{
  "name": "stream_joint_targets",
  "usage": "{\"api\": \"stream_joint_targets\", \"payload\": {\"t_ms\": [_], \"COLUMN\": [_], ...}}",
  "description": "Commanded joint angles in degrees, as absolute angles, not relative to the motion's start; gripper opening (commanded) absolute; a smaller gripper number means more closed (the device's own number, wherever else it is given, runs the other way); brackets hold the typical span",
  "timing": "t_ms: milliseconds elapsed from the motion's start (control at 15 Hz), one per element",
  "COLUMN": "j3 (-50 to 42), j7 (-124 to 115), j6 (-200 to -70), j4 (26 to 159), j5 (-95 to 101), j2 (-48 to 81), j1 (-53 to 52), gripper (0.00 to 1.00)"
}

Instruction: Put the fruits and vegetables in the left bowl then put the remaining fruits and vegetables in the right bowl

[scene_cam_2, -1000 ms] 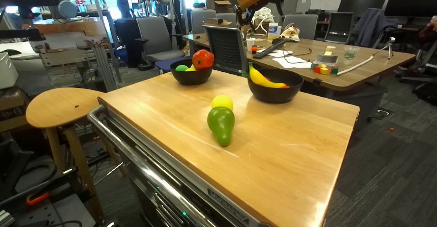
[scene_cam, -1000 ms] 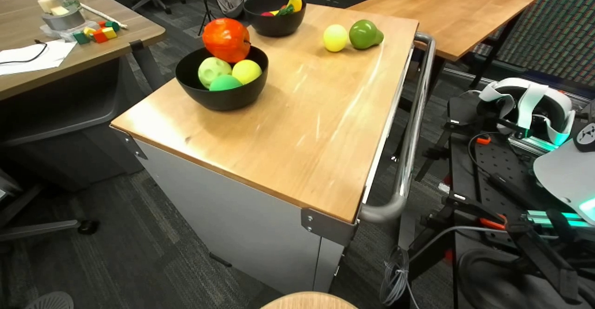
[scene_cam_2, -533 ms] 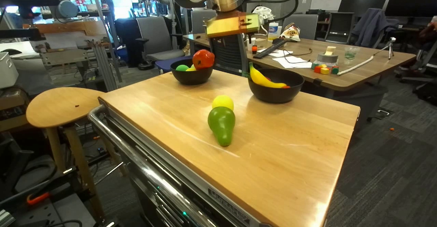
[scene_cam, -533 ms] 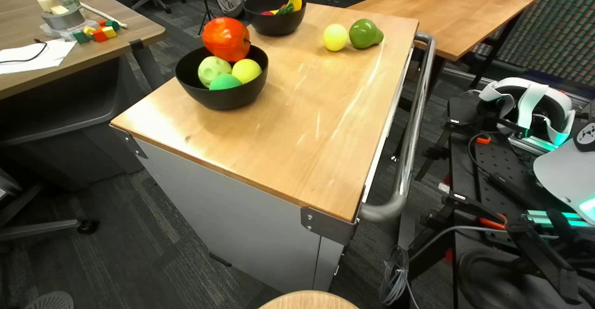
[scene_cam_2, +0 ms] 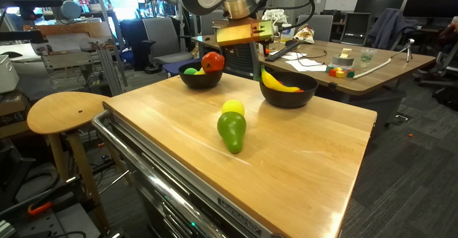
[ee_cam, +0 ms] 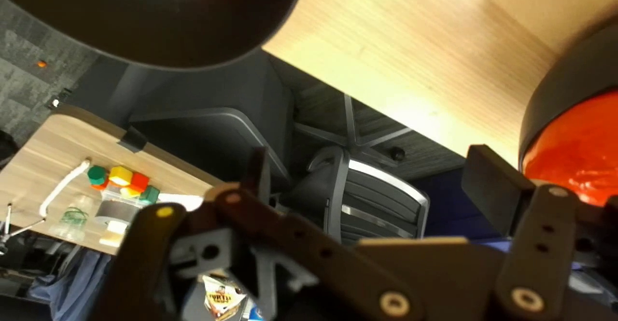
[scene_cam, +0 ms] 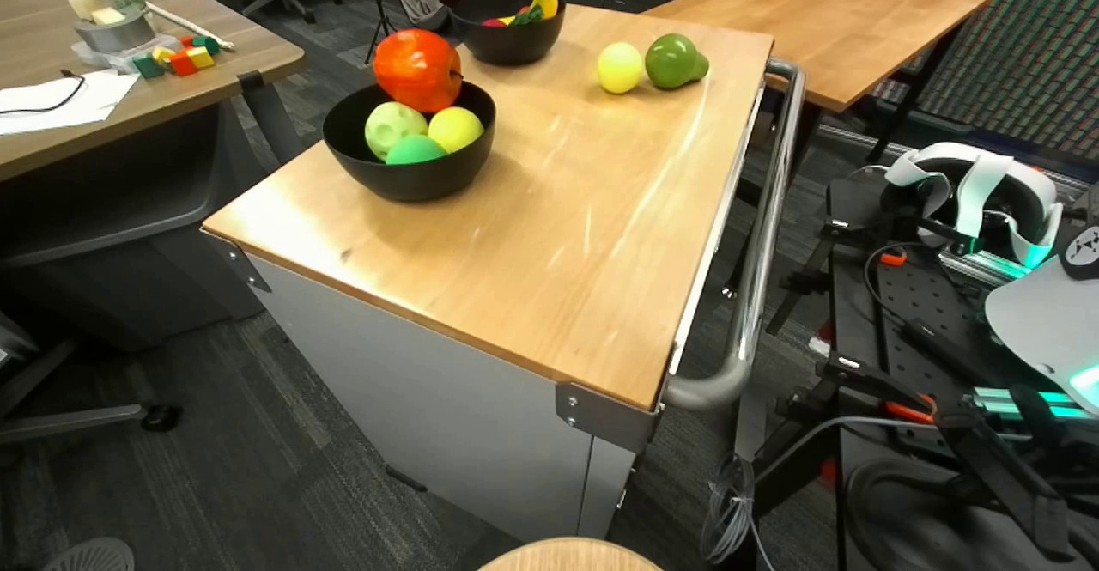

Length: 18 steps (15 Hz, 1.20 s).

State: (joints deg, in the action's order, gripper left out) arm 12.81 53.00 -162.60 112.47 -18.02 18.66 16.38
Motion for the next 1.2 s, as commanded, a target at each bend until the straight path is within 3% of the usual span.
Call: {"api": "stream_joint_targets", "payload": {"t_ms": [0,600,867,1000,1067,1133], "j3": [7.2,7.0,-0.3,-2.2,-0.4,-1.5], "j7": [45.6,45.6,38.7,35.5,39.1,38.0], "j6": [-164.2,-166.2,-167.1,-173.8,-168.0,-170.2], "j4": [123.4,147.7,150.4,149.1,149.6,149.6], "j5": [-10.8,-9.8,-1.4,3.2,-0.5,1.1], "j2": [9.9,-12.4,-12.1,-7.5,-10.6,-9.5], "j1": [11.3,11.0,8.5,9.5,9.8,9.8], "gripper": [1.00,1.00,1.00,1.00,1.00,1.00]}}
